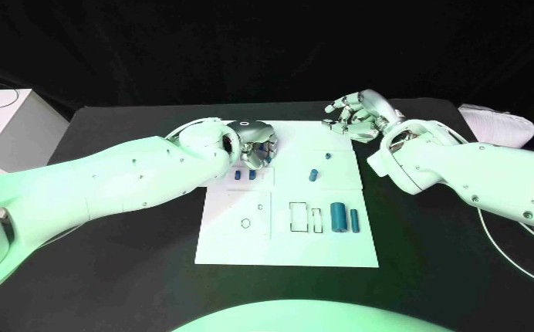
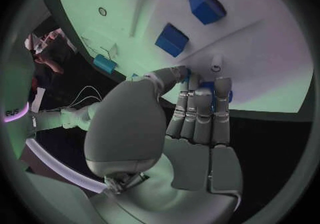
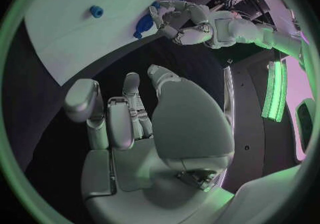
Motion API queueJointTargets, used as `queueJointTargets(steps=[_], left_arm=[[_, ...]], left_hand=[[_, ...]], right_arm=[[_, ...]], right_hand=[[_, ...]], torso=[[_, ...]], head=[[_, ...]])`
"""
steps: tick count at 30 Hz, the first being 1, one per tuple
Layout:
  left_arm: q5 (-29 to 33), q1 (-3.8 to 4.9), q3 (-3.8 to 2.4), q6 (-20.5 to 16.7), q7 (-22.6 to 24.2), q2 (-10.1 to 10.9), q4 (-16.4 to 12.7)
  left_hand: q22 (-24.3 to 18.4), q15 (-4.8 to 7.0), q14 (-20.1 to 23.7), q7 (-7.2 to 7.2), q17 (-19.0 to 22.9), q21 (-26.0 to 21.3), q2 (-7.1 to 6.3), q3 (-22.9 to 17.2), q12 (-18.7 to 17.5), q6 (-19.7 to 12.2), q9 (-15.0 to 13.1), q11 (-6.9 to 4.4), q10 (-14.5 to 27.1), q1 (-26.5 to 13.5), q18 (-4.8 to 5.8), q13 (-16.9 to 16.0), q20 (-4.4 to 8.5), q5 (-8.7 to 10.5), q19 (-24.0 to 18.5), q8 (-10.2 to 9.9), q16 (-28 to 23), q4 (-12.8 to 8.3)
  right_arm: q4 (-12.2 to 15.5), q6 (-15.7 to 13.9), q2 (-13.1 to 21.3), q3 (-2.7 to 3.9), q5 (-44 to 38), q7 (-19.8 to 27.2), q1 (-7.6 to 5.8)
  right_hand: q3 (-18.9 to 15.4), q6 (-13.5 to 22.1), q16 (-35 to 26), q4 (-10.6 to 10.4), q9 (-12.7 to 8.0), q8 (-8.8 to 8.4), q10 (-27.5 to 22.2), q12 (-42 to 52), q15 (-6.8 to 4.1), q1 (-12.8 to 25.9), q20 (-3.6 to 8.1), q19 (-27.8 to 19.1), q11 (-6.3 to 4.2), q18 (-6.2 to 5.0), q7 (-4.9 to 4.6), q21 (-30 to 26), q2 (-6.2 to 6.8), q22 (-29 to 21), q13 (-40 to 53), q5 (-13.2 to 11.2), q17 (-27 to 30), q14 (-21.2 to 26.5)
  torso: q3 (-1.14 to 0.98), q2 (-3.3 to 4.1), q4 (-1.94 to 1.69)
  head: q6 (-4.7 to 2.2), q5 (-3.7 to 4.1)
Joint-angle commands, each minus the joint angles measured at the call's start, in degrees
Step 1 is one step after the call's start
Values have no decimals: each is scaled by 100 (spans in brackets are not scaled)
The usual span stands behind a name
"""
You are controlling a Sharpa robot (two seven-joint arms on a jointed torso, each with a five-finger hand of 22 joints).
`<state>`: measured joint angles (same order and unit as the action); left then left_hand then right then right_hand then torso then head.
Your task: Assemble the parts on the task board
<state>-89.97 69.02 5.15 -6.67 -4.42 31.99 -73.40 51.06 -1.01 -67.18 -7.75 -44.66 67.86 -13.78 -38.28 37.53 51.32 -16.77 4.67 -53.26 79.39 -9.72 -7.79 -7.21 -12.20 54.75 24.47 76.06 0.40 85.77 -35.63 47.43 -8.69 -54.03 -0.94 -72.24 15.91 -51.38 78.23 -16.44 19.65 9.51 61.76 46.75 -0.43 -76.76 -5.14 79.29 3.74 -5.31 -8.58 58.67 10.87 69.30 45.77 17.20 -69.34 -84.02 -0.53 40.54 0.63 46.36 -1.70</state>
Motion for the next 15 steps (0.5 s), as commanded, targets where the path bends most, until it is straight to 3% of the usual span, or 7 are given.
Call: queueJointTargets(steps=[1, 15], left_arm=[[-18, -5, 3, 132, 32, -18, 0], [74, -10, 3, -293, 144, 6, -3]], left_hand=[[76, 16, -96, -10, -73, 66, 92, -24, -92, 91, 0, -25, -145, -8, 39, 42, 16, 33, 90, -50, 67, -26], [497, 123, -569, 46, -598, 341, 220, 39, -459, 548, -90, -138, -729, -5, 137, 130, 107, 31, 558, -117, 305, -102]], right_arm=[[5, 11, -6, 1, -13, 78, 3], [11, 23, -5, 1, -12, 74, 3]], right_hand=[[26, -23, -20, 0, 6, 37, -51, -37, -41, 2, 13, -31, -13, -93, -7, -19, 56, -3, -5, 27, -2, -77], [37, -30, -17, -4, 9, 43, -43, -50, -41, 14, 13, -27, -14, -92, -7, -21, 51, -4, -26, 28, -14, -80]], torso=[[0, 1, 6], [5, 0, 4]], head=[[-2, -9], [-23, -14]])
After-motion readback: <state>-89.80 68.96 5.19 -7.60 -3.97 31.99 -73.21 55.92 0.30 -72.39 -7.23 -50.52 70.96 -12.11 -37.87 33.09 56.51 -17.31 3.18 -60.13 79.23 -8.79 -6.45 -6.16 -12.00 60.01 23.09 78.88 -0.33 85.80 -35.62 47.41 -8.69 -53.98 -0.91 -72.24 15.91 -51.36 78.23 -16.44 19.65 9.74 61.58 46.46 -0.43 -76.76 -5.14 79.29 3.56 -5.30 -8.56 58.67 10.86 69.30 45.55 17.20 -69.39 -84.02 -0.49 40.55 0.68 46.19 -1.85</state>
